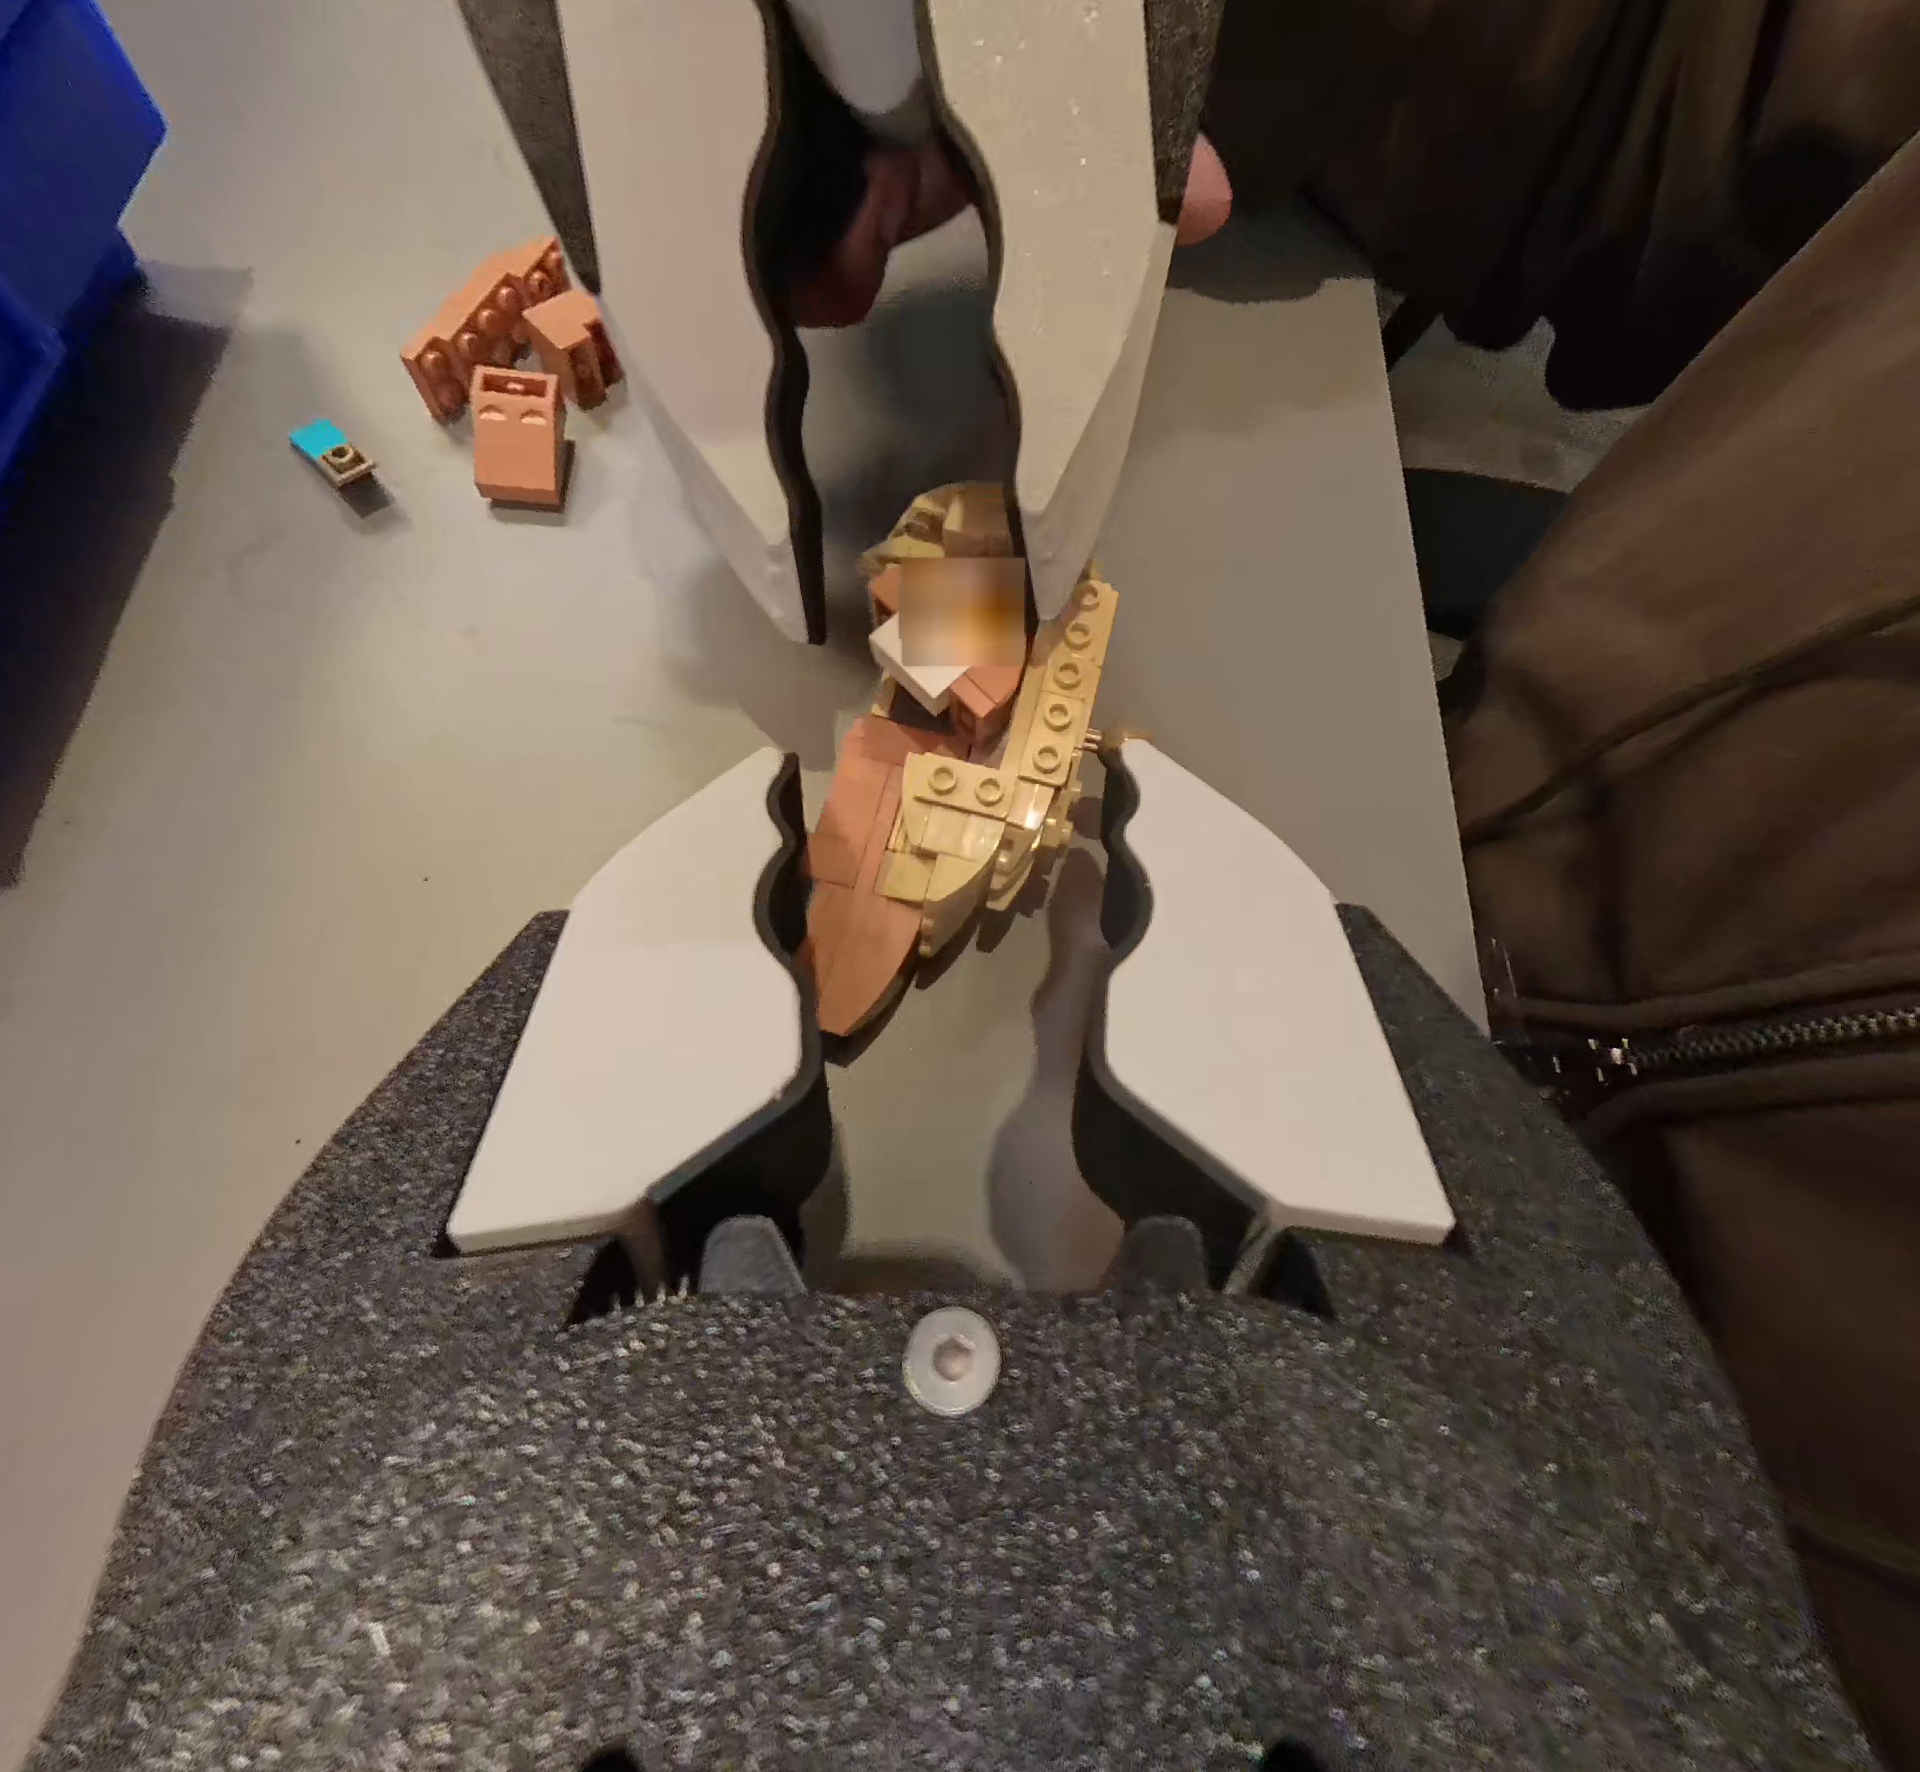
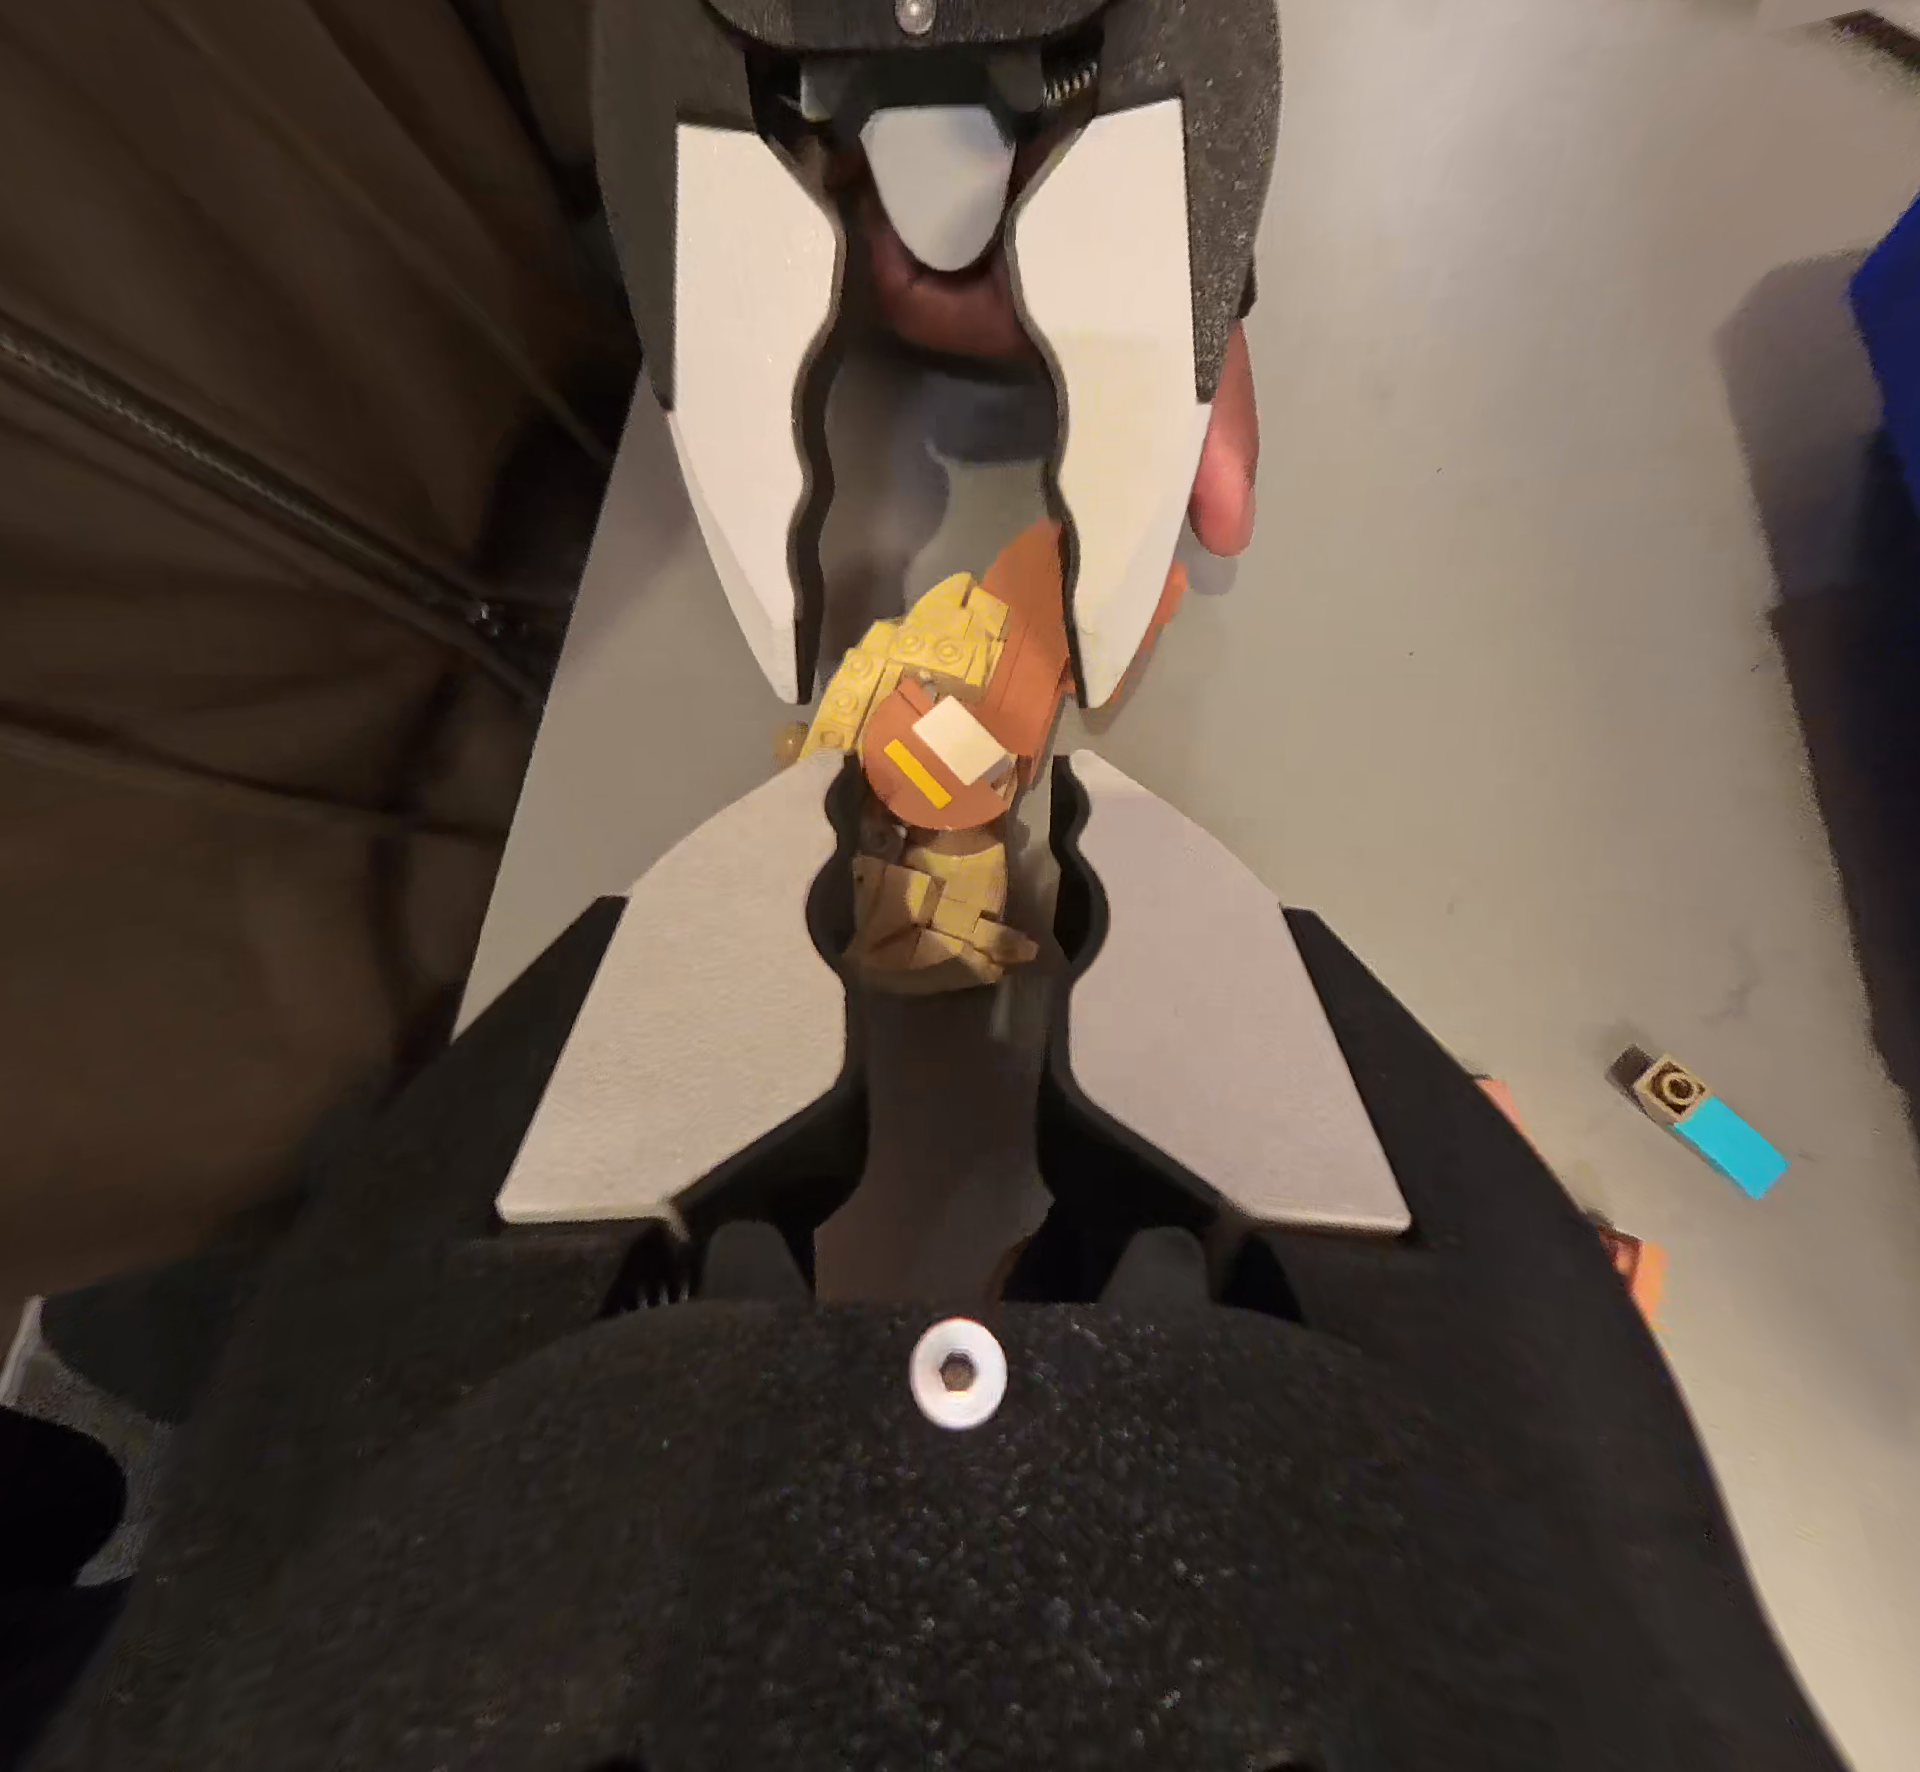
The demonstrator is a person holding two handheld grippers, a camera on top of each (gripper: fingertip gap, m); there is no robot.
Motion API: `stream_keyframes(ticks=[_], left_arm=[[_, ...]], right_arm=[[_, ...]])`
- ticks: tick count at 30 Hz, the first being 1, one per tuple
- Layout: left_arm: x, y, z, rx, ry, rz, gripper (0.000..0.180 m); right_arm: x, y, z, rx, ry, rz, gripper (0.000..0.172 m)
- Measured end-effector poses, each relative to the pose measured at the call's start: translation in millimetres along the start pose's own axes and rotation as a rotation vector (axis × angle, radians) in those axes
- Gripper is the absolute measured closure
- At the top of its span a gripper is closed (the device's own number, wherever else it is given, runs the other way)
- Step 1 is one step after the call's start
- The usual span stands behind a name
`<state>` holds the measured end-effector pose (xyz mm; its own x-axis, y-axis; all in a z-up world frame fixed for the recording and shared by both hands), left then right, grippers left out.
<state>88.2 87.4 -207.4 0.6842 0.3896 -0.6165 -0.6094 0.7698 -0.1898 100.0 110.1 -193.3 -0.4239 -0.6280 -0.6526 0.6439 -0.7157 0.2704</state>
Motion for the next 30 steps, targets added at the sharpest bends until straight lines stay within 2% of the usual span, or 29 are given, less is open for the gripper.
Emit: stream_keyframes(ticks=[4,10,16,21,26,30], left_arm=[[9,-2,-4,0.073,0.041,0.017,0.123],[10,4,-6,0.108,0.065,0.034,0.124],[11,4,-6,0.133,0.07,0.013,0.124],[11,4,-6,0.173,0.069,0.016,0.123],[10,1,-6,0.227,0.059,0.031,0.123],[7,0,-4,0.213,0.029,0.002,0.127]], right_arm=[[1,-1,-7,-0.06,0.156,-0.017,0.137],[2,-2,-5,-0.133,0.31,0.011,0.136],[4,3,-5,-0.209,0.459,0.081,0.145],[7,6,-6,-0.239,0.568,0.134,0.145],[10,11,-5,-0.268,0.591,0.16,0.146],[11,12,-4,-0.3,0.528,0.137,0.147]])
Point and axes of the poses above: each gripper's, where its closed fingertips meet, x out along the fingers, z out of its top, y = z × x across the jaws, the point moved 1 cm from there along -x, back along the fingers, and after that the axes turned 3 degrees about y, right-handed, at the moved point
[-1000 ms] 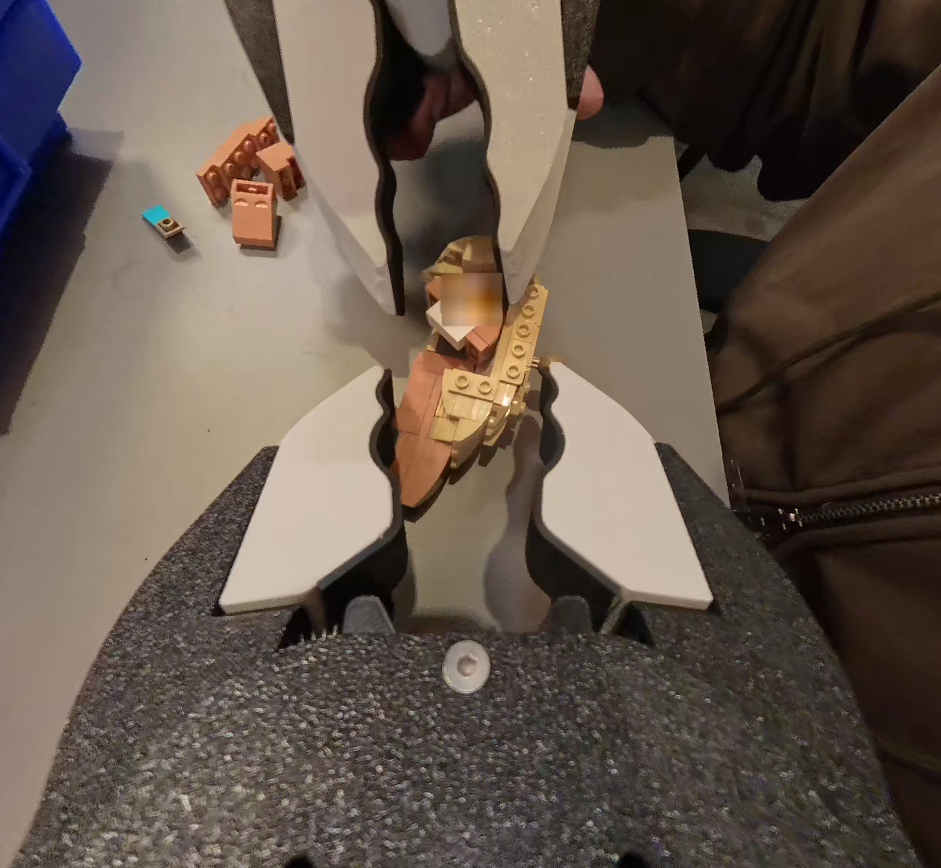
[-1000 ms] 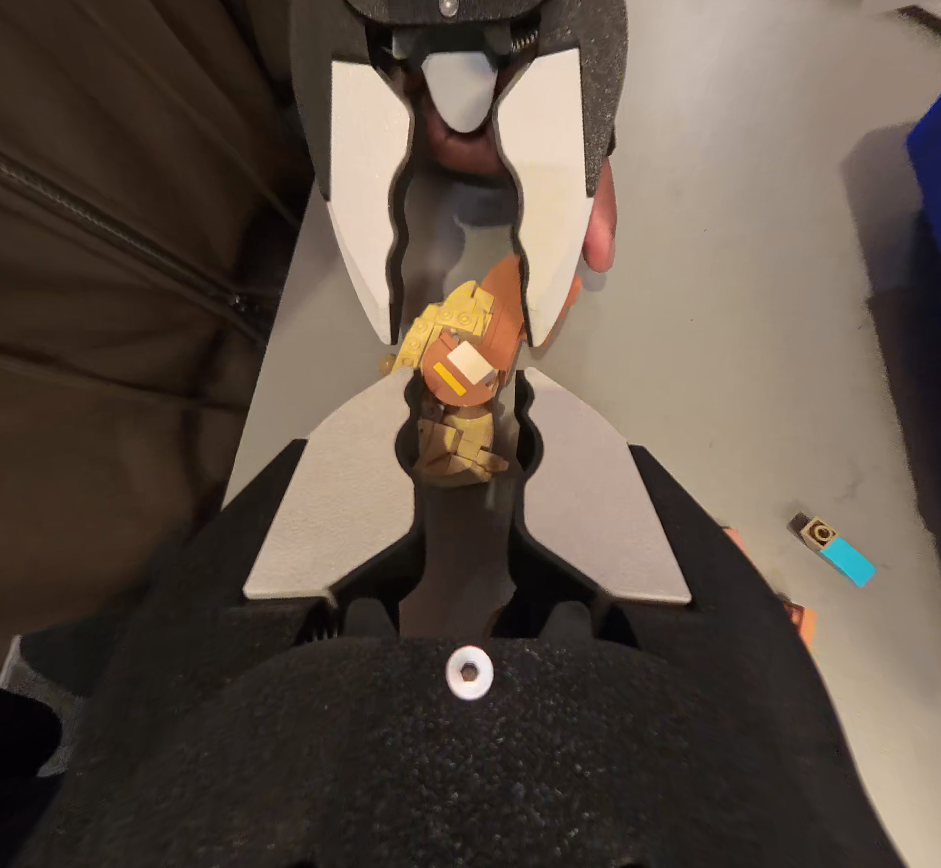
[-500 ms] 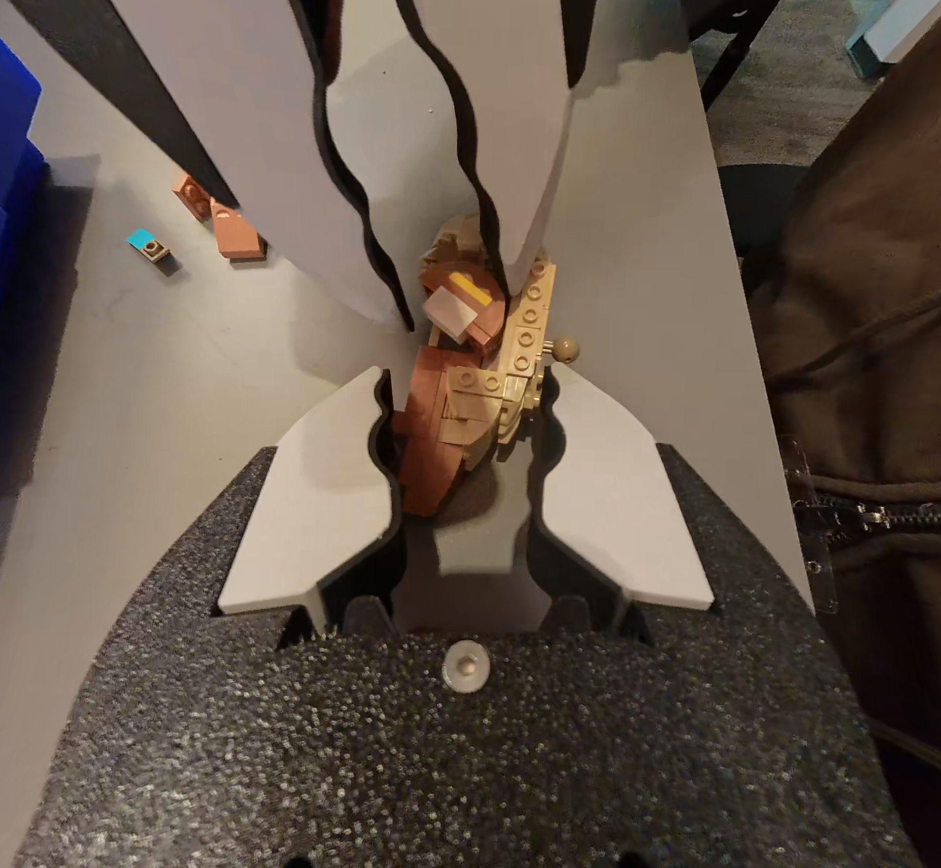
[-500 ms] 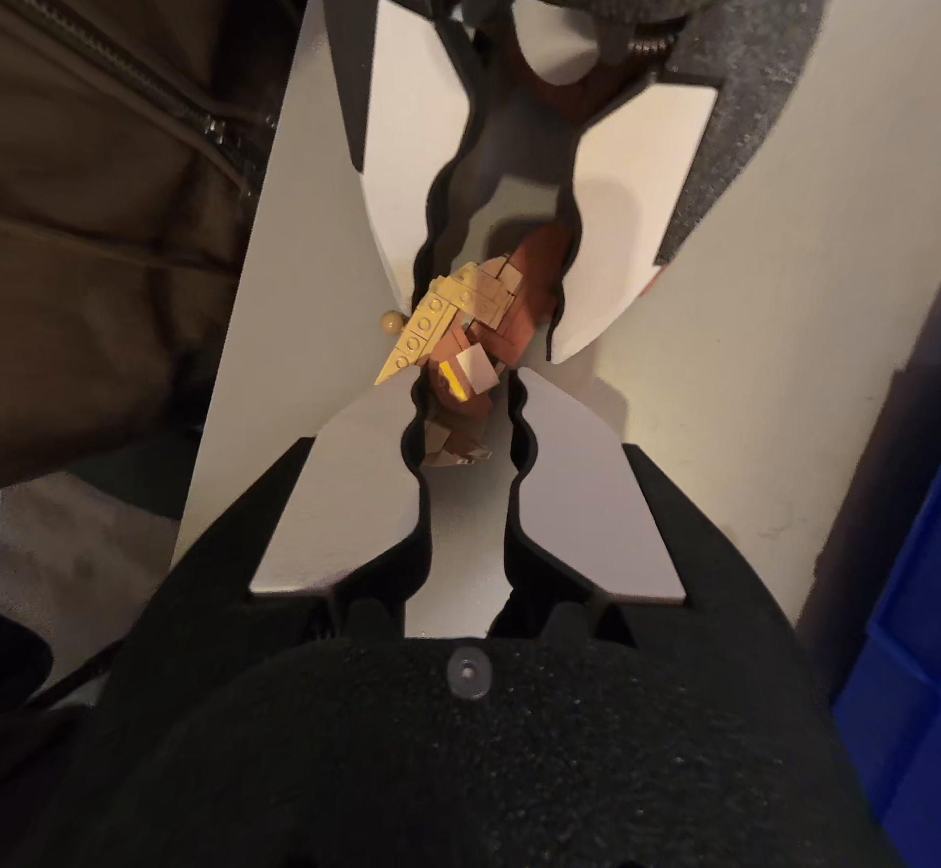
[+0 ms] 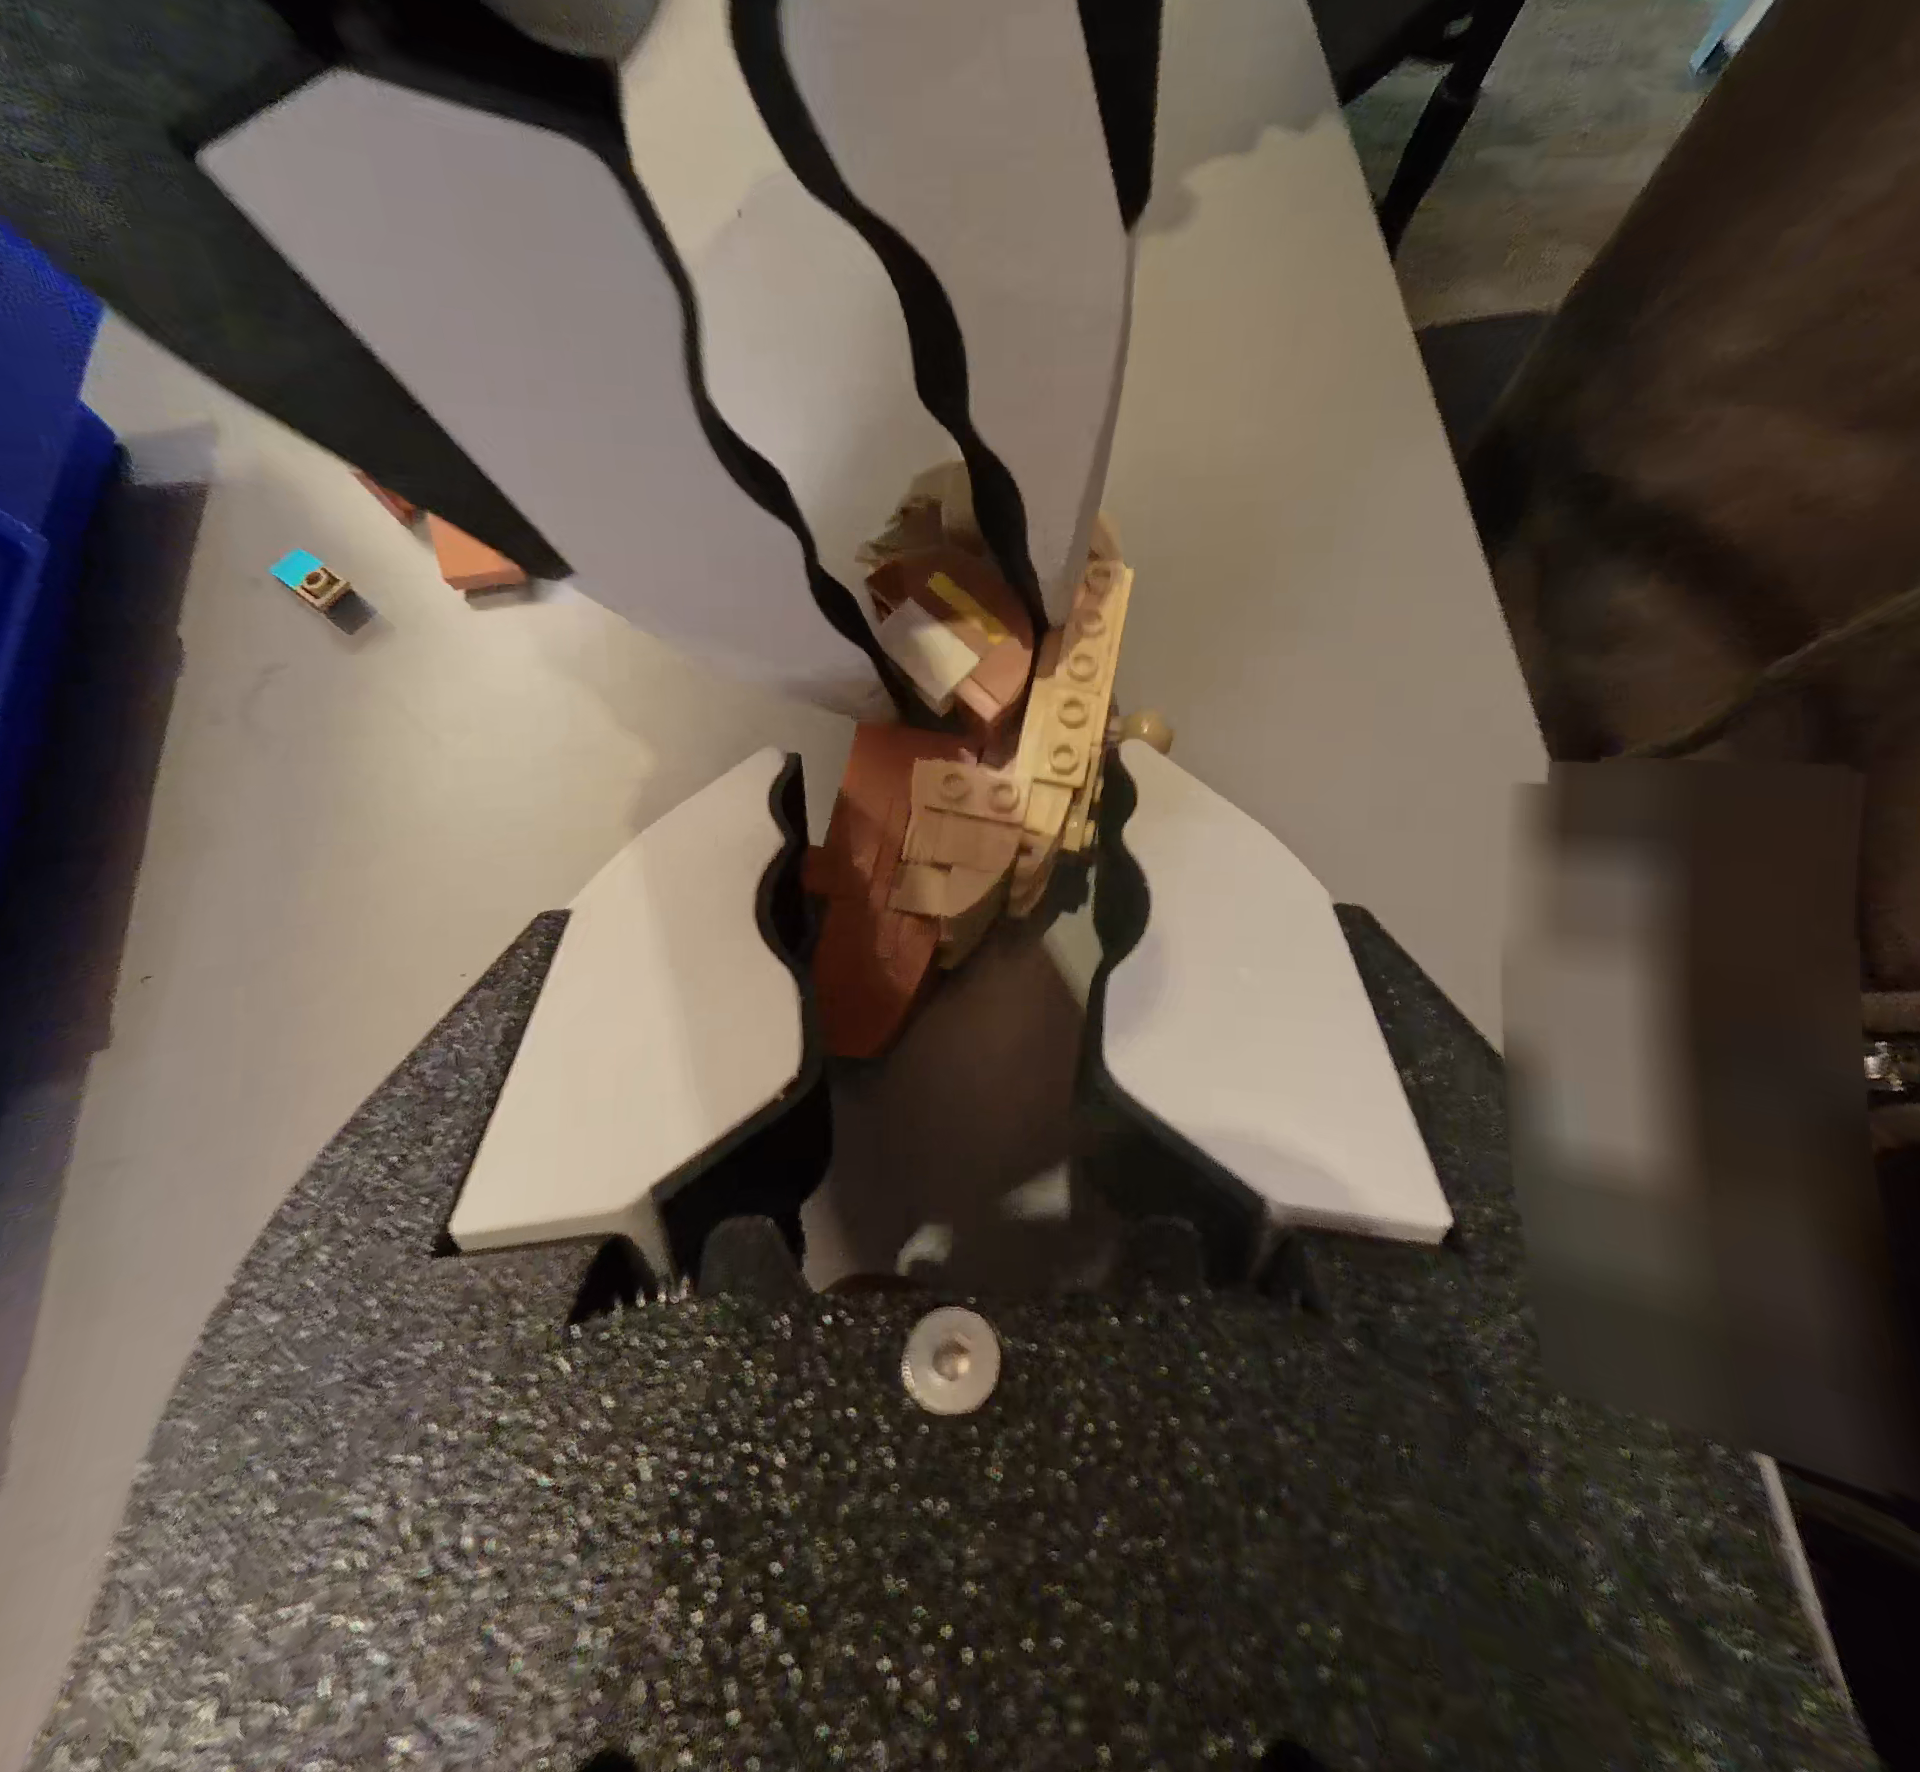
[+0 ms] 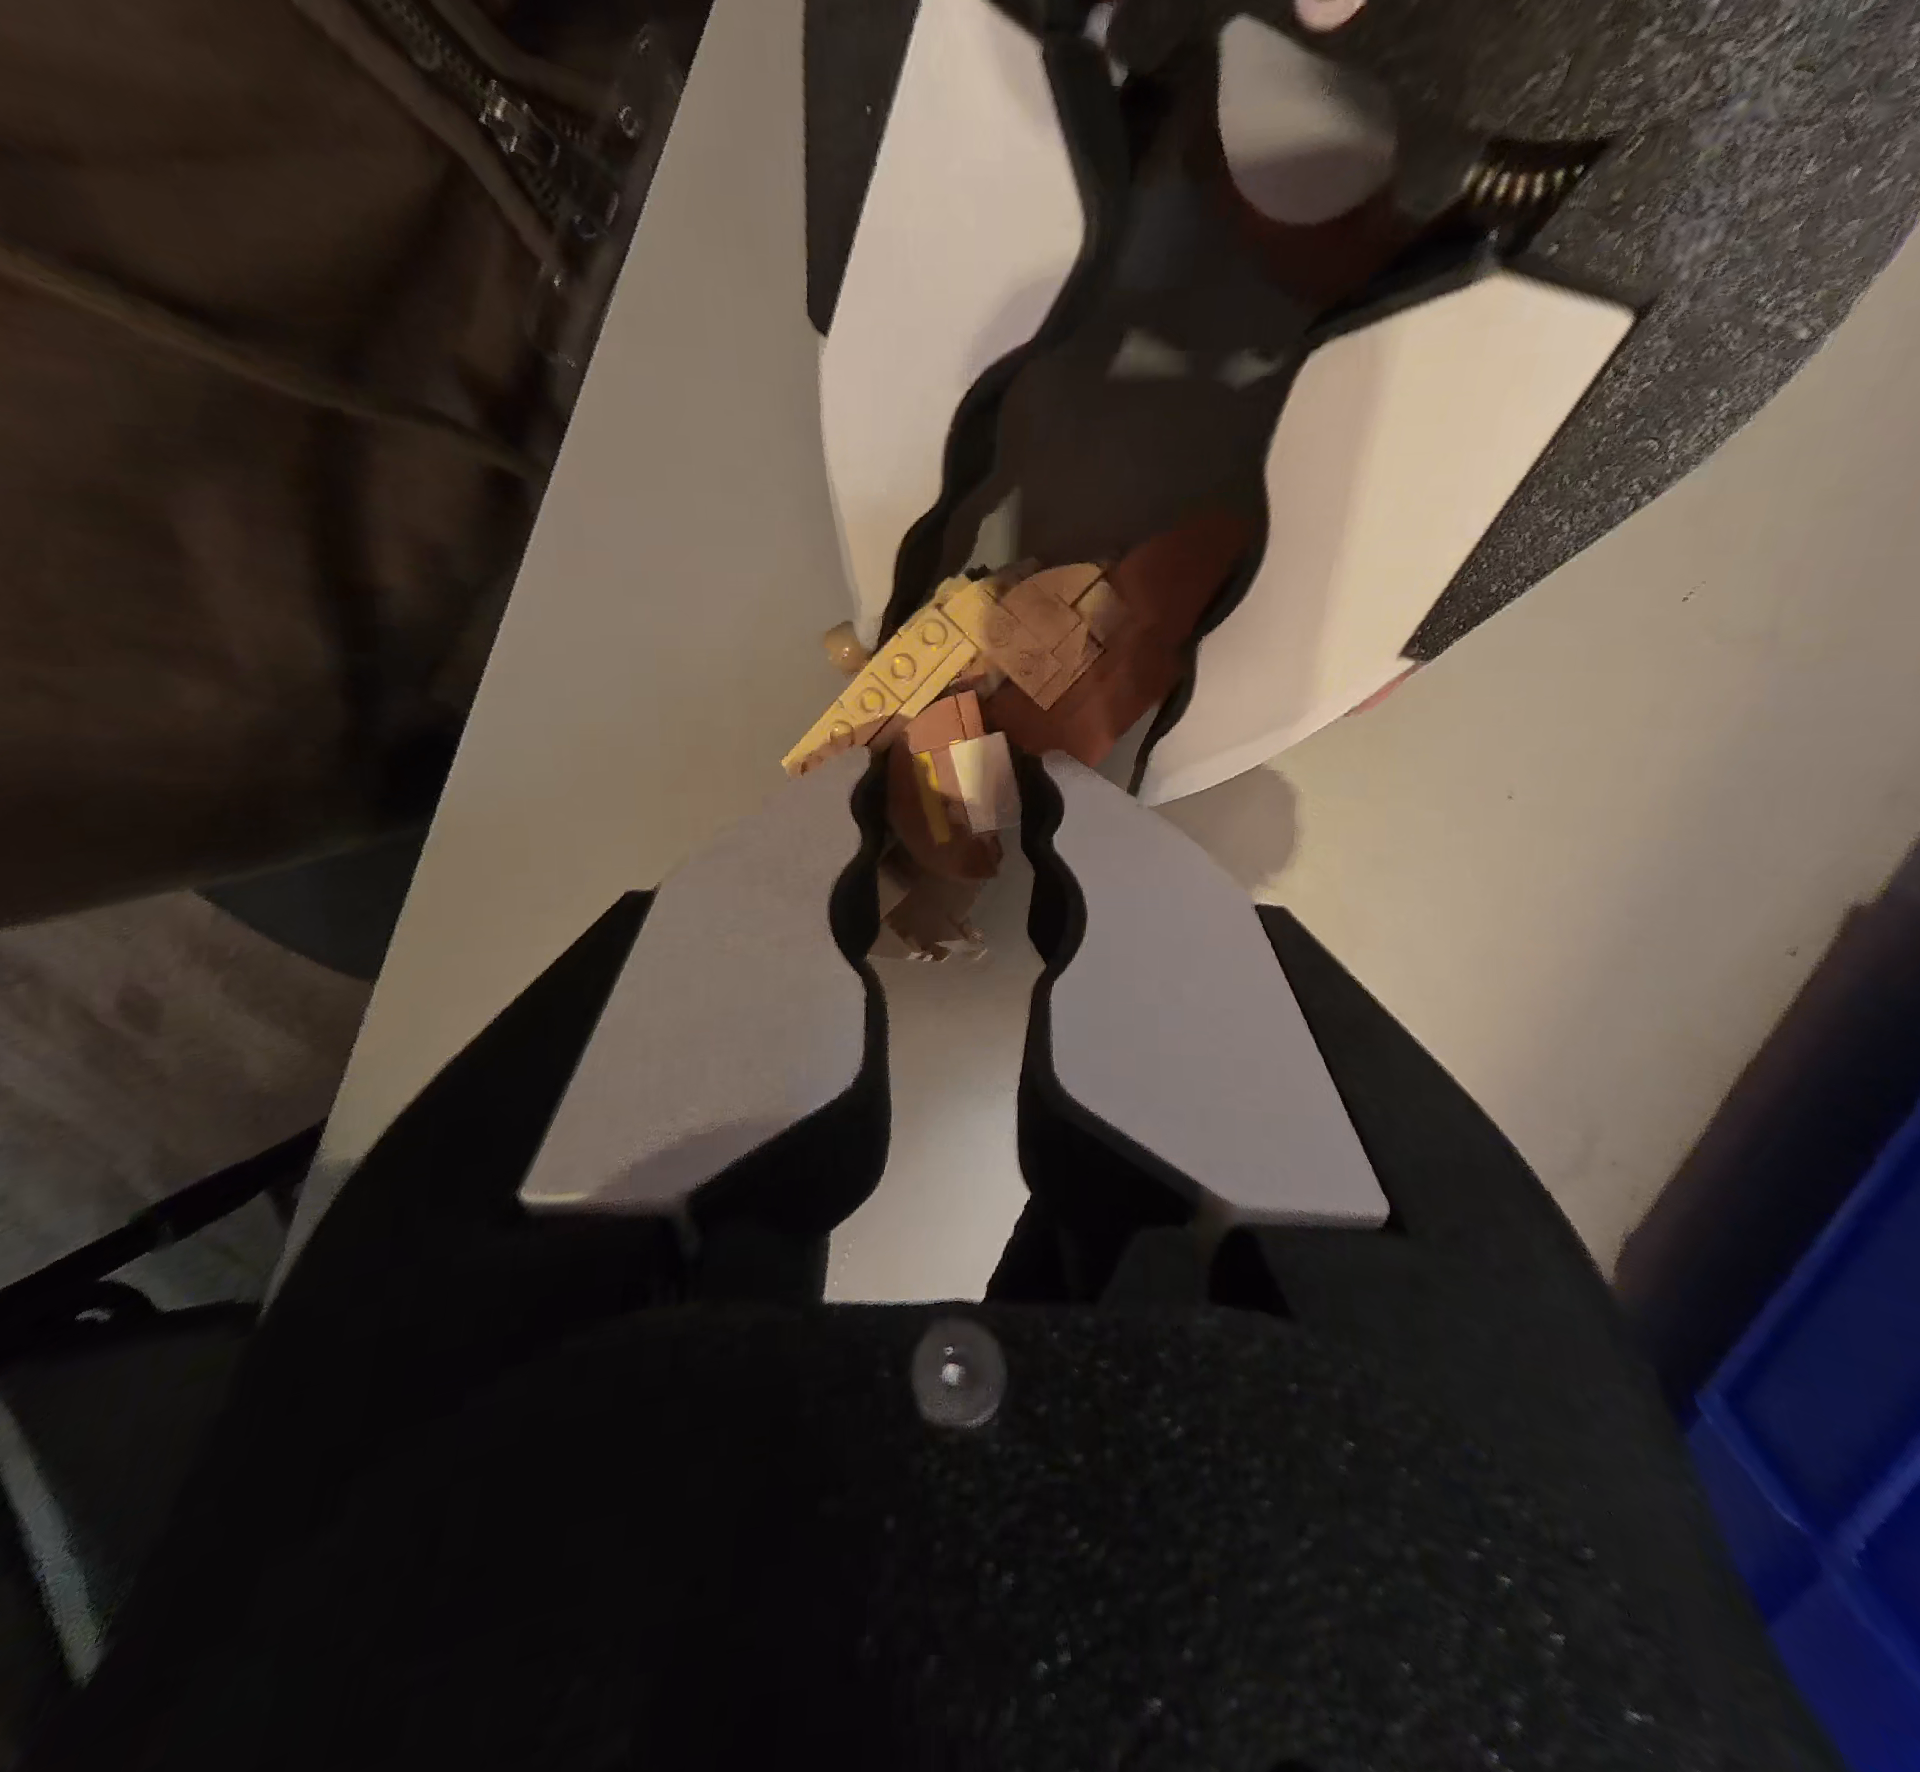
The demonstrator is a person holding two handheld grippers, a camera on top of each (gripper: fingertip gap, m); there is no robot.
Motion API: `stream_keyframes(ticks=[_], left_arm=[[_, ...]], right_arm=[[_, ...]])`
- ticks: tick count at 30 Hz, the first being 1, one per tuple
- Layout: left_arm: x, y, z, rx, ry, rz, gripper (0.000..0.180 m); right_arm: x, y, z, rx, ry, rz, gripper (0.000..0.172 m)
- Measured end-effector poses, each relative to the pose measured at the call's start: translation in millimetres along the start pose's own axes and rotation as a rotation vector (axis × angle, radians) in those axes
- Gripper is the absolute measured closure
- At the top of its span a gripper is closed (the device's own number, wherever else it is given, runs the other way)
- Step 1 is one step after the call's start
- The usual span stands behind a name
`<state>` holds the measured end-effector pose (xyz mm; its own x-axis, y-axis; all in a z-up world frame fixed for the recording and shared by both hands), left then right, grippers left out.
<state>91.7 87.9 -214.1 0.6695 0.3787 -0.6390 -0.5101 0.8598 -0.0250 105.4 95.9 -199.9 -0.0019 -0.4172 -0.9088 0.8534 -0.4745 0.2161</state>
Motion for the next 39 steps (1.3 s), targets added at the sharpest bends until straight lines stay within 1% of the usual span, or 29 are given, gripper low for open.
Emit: stream_keyframes(ticks=[3,4,13,18,22,26,30,34,36,37,38,39], left_arm=[[-9,-1,12,-0.04,-0.089,-0.047,0.135],[-11,2,13,-0.043,-0.095,-0.041,0.136],[-7,7,12,0.041,-0.003,0.012,0.133],[-7,11,11,0.009,0.028,0.015,0.135],[-6,17,11,0.005,0.045,0.065,0.134],[-4,19,13,-0.008,0.054,0.075,0.134],[-2,22,14,-0.06,0.058,0.072,0.134],[0,25,15,-0.08,0.08,0.084,0.134],[2,24,16,-0.093,0.082,0.065,0.133],[5,22,14,-0.093,0.098,0.049,0.133],[7,21,13,-0.093,0.102,0.051,0.135],[8,22,13,-0.096,0.105,0.055,0.134]], right_arm=[[-1,-2,2,-0.018,-0.045,-0.059,0.147],[-1,-3,2,-0.023,-0.051,-0.076,0.147],[-4,-6,2,-0.06,-0.085,-0.147,0.148],[-7,-11,3,-0.093,-0.107,-0.25,0.148],[-10,-15,0,-0.109,-0.126,-0.345,0.148],[-12,-16,-2,-0.132,-0.148,-0.427,0.148],[-15,-17,-6,-0.133,-0.143,-0.503,0.149],[-18,-19,-9,-0.086,-0.123,-0.545,0.15],[-18,-17,-11,-0.03,-0.12,-0.521,0.15],[-18,-16,-11,0.002,-0.123,-0.485,0.155],[-19,-12,-10,0.021,-0.147,-0.437,0.172],[-21,-14,-10,0.042,-0.166,-0.43,0.172]])
Point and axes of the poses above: each gripper's, where its closed fingertips meet, x out along the fingers, z out of its top, y = z × x across the jaws, the point moved 1 cm from there along -x, back along the fingers, and after that the axes turned 3 degrees about y, right-handed, at the moved point
